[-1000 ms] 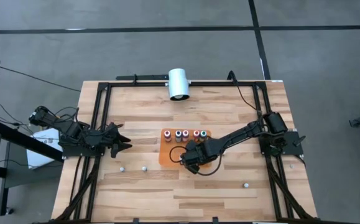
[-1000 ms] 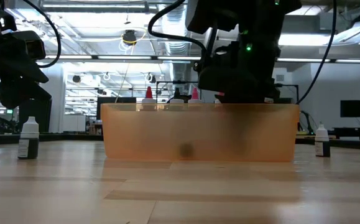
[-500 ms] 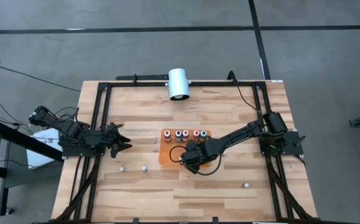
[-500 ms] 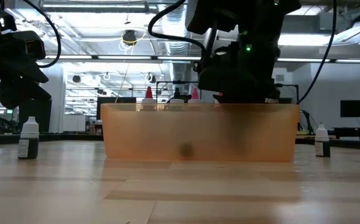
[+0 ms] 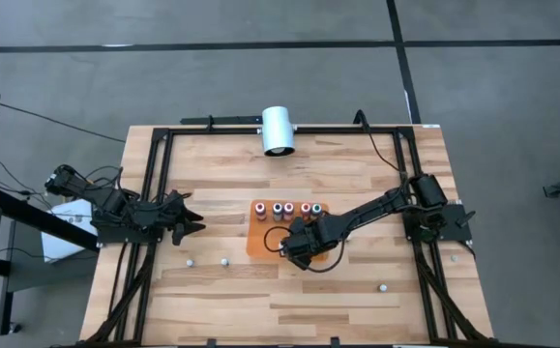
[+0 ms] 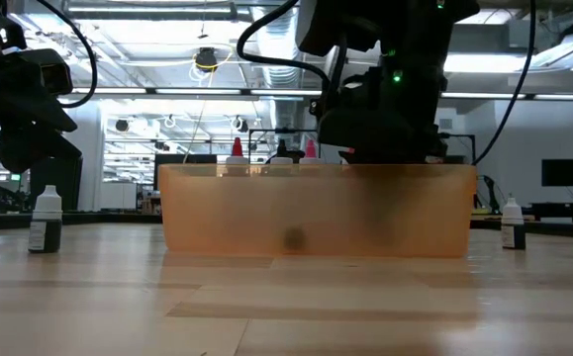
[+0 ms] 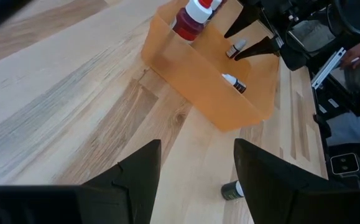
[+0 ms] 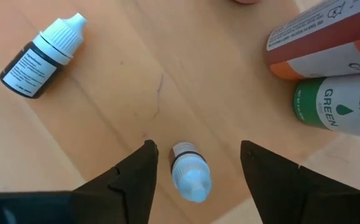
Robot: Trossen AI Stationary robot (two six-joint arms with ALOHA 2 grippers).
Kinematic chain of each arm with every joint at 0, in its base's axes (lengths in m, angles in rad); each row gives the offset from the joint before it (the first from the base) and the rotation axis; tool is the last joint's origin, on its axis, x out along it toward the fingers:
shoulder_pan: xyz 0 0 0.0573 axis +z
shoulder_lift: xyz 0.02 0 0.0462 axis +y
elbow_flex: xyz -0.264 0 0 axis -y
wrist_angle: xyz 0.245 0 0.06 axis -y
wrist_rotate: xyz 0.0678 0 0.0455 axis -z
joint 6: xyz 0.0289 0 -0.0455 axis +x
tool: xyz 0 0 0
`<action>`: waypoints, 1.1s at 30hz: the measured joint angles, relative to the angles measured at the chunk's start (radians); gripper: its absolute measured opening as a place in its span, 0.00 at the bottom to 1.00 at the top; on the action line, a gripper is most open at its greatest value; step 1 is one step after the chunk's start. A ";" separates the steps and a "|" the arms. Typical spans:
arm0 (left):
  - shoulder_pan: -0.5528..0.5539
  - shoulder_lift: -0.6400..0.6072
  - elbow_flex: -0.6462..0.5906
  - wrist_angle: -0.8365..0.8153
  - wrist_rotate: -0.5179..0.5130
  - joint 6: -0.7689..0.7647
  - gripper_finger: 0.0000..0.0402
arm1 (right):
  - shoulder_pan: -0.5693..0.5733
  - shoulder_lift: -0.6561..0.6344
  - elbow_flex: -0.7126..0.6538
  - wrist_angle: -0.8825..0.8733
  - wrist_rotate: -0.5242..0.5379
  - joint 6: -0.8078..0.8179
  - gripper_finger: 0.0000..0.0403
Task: Pick & Place food coloring
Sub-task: Put the small black food coloring into the orange bin
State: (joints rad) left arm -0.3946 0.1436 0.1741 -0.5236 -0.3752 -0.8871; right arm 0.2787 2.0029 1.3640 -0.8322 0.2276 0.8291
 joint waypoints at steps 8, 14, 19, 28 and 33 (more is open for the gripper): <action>0.000 0.000 0.000 0.000 0.000 0.000 0.48 | 0.000 0.000 0.000 0.000 -0.016 -0.016 0.53; 0.000 0.000 0.000 0.000 0.000 0.000 0.48 | 0.000 -0.016 -0.002 -0.010 -0.045 -0.035 0.52; 0.000 0.000 0.000 0.000 0.000 0.000 0.48 | 0.000 -0.072 -0.002 -0.010 -0.031 -0.029 0.52; 0.000 0.000 0.000 0.001 -0.002 0.000 0.48 | 0.022 -0.239 -0.001 -0.014 0.050 -0.017 0.52; 0.000 0.000 0.000 0.003 -0.002 0.000 0.48 | 0.079 -0.311 0.000 -0.086 0.147 0.038 0.52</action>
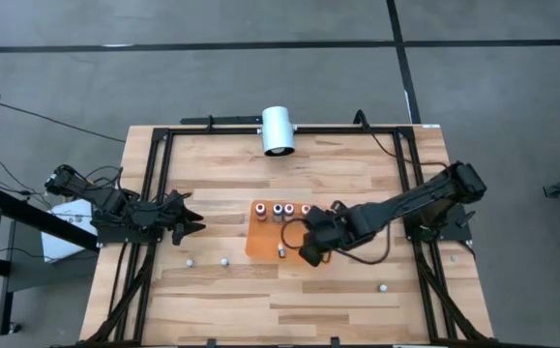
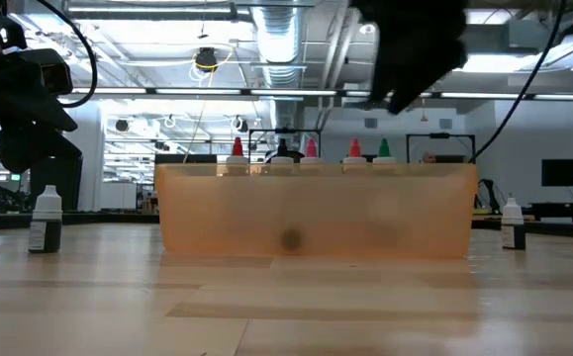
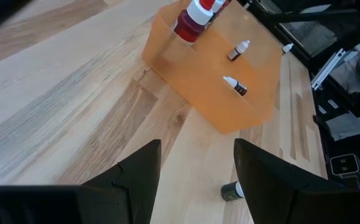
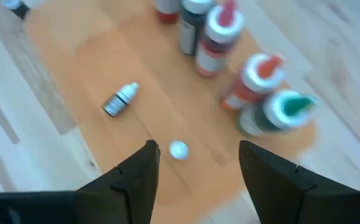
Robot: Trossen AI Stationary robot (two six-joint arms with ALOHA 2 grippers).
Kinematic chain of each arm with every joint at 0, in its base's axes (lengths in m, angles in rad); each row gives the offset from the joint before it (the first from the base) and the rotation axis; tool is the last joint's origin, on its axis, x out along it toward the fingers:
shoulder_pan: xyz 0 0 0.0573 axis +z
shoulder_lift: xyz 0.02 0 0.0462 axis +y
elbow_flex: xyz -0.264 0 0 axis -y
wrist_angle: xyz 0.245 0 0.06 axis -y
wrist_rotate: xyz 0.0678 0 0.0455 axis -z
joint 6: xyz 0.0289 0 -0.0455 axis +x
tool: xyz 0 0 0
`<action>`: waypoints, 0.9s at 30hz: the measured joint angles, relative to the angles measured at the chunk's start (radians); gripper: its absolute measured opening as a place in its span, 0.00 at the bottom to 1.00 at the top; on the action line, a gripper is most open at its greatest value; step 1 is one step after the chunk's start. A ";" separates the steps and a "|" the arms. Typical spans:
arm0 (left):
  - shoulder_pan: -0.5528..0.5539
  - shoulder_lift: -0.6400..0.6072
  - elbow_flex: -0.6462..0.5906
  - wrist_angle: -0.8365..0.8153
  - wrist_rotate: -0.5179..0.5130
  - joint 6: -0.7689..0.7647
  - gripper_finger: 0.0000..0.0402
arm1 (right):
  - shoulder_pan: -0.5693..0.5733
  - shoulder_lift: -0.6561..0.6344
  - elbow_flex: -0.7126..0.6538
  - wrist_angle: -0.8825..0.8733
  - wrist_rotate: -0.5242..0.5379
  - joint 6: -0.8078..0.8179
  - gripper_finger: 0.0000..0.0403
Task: Pick & Place food coloring
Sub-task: Put the small black food coloring into the orange bin
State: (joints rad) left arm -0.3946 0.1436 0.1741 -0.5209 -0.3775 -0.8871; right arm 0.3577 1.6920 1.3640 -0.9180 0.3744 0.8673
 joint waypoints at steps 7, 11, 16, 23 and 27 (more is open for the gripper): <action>0.000 0.000 0.000 -0.001 -0.001 0.000 0.48 | 0.102 -0.028 0.000 -0.183 0.051 0.193 0.51; 0.000 0.000 0.000 -0.002 -0.003 0.000 0.48 | 0.154 -0.024 0.000 -0.244 0.075 0.299 0.50; 0.000 0.000 0.000 -0.003 -0.003 -0.011 0.48 | 0.200 -0.023 0.000 -0.284 0.119 0.381 0.48; 0.000 0.000 0.000 -0.004 -0.002 -0.025 0.48 | 0.225 -0.023 0.000 -0.329 0.127 0.389 0.44; 0.000 0.000 0.000 -0.004 -0.002 -0.026 0.48 | 0.225 -0.023 0.000 -0.388 0.127 0.389 0.41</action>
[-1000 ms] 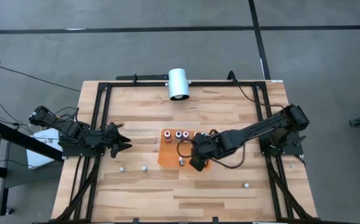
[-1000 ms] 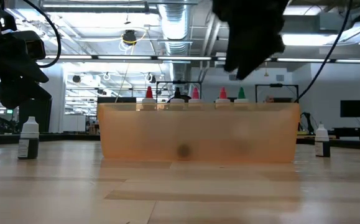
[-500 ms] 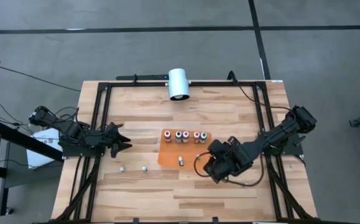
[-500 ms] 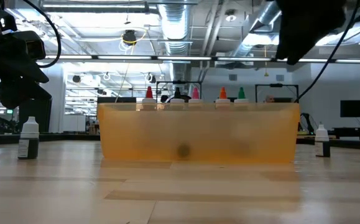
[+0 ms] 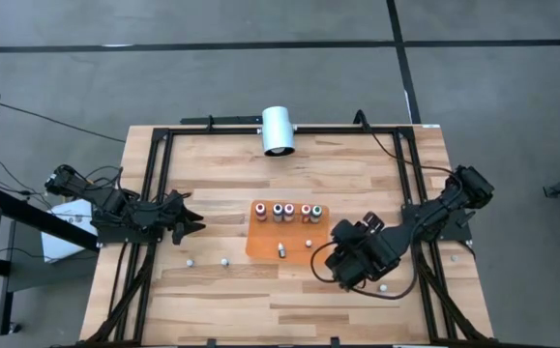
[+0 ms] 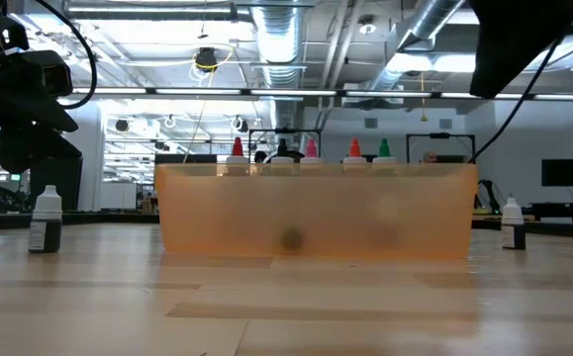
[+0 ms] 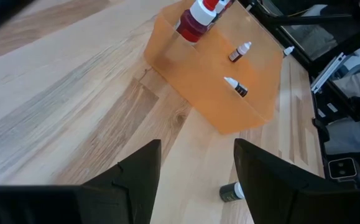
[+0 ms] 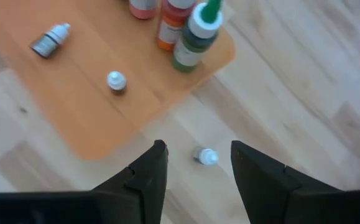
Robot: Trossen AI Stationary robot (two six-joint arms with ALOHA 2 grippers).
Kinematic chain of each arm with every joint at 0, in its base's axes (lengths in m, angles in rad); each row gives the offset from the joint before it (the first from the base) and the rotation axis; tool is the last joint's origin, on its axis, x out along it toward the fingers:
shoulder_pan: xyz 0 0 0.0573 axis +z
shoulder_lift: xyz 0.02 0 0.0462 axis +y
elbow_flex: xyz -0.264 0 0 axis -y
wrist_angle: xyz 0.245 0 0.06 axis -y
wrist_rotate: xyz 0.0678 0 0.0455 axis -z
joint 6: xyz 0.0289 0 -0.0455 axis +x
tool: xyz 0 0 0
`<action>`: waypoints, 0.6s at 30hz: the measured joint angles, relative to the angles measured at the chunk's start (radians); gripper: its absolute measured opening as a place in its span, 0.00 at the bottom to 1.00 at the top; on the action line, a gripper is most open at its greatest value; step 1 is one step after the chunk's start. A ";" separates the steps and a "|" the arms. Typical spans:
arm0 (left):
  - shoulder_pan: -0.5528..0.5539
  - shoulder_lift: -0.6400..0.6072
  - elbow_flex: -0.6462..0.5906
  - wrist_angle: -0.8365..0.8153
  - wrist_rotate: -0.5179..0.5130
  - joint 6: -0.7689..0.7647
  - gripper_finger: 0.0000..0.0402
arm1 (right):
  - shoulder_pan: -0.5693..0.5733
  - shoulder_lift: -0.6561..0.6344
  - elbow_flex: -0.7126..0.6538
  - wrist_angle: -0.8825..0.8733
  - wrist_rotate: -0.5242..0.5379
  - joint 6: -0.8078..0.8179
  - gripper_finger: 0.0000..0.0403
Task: Pick & Place food coloring
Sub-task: Put the small black food coloring into the orange bin
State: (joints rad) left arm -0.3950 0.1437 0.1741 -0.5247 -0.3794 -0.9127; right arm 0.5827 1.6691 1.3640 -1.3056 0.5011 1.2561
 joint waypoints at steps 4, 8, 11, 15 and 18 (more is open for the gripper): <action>0.000 0.000 0.000 0.006 0.001 -0.001 0.48 | 0.000 0.000 0.000 -0.058 0.000 -0.006 0.38; 0.000 0.000 0.000 0.018 0.000 -0.001 0.48 | 0.000 -0.002 0.000 -0.114 0.001 -0.007 0.34; 0.000 0.000 0.000 0.023 0.000 -0.001 0.48 | 0.000 -0.017 0.000 -0.148 0.010 -0.018 0.32; 0.000 0.000 0.000 0.024 0.000 0.005 0.48 | -0.003 -0.070 0.000 -0.171 0.048 -0.050 0.29; 0.000 0.000 0.000 0.029 -0.003 0.013 0.48 | -0.002 -0.127 0.000 -0.197 0.094 -0.060 0.27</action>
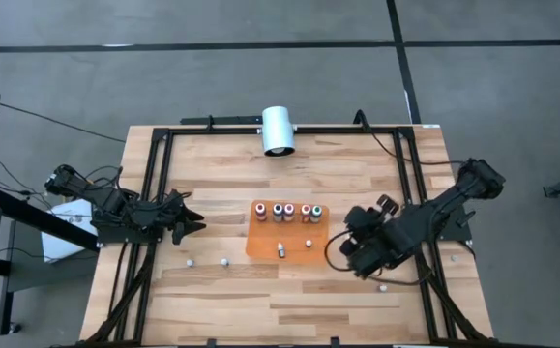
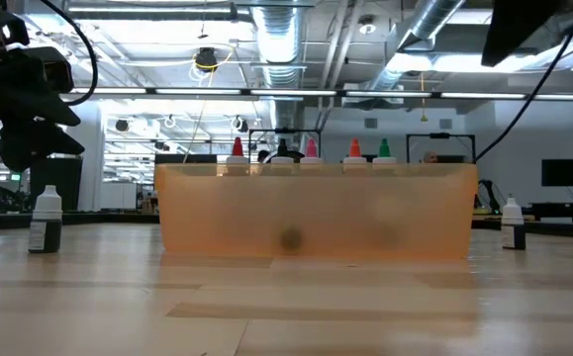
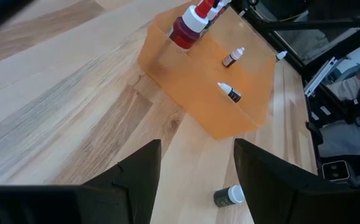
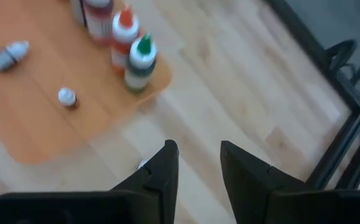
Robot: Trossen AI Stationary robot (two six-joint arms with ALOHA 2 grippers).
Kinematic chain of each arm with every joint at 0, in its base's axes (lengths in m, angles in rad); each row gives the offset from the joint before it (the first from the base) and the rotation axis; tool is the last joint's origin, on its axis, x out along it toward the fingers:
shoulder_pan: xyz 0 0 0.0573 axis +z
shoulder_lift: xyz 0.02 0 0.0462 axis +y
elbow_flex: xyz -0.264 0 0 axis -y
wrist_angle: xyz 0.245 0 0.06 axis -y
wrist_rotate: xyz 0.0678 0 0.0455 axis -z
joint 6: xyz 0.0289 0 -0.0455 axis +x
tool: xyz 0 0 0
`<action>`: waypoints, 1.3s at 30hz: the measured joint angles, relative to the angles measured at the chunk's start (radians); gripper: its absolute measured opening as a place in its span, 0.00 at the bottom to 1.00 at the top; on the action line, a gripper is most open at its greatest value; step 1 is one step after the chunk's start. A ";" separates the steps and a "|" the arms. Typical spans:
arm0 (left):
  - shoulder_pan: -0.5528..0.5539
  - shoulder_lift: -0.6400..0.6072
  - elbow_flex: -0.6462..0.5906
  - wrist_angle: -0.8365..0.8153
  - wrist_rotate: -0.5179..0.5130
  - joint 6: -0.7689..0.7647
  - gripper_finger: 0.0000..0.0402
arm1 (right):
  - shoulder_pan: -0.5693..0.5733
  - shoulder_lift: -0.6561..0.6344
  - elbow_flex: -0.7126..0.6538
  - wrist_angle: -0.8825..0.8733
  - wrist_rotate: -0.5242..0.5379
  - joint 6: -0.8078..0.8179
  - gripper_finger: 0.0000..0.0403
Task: Pick & Place food coloring
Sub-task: Put the small black food coloring into the orange bin
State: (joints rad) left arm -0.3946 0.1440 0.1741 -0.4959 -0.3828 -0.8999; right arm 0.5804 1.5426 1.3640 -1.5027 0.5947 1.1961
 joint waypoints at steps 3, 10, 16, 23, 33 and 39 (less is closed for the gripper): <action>0.000 0.000 0.000 0.000 0.000 -0.001 0.48 | 0.001 -0.066 0.000 -0.025 0.046 0.000 0.26; 0.000 0.000 0.000 0.000 0.000 0.000 0.48 | 0.021 -0.247 -0.100 0.040 0.146 0.000 0.23; 0.000 0.000 0.000 0.000 0.000 0.001 0.48 | 0.014 -0.381 -0.255 0.234 0.179 -0.064 0.21; 0.001 0.000 0.000 0.036 0.000 0.052 0.48 | -0.025 -0.480 -0.445 0.472 0.194 -0.130 0.18; 0.099 0.000 0.000 0.143 0.108 0.168 0.48 | -0.059 -0.594 -0.690 0.792 0.217 -0.173 0.13; 0.176 0.000 0.000 0.256 0.259 0.247 0.48 | -0.059 -0.665 -0.798 0.994 0.220 -0.254 0.10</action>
State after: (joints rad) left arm -0.2184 0.1444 0.1740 -0.2400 -0.1236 -0.6531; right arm 0.5217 0.8773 0.5663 -0.5087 0.8143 0.9424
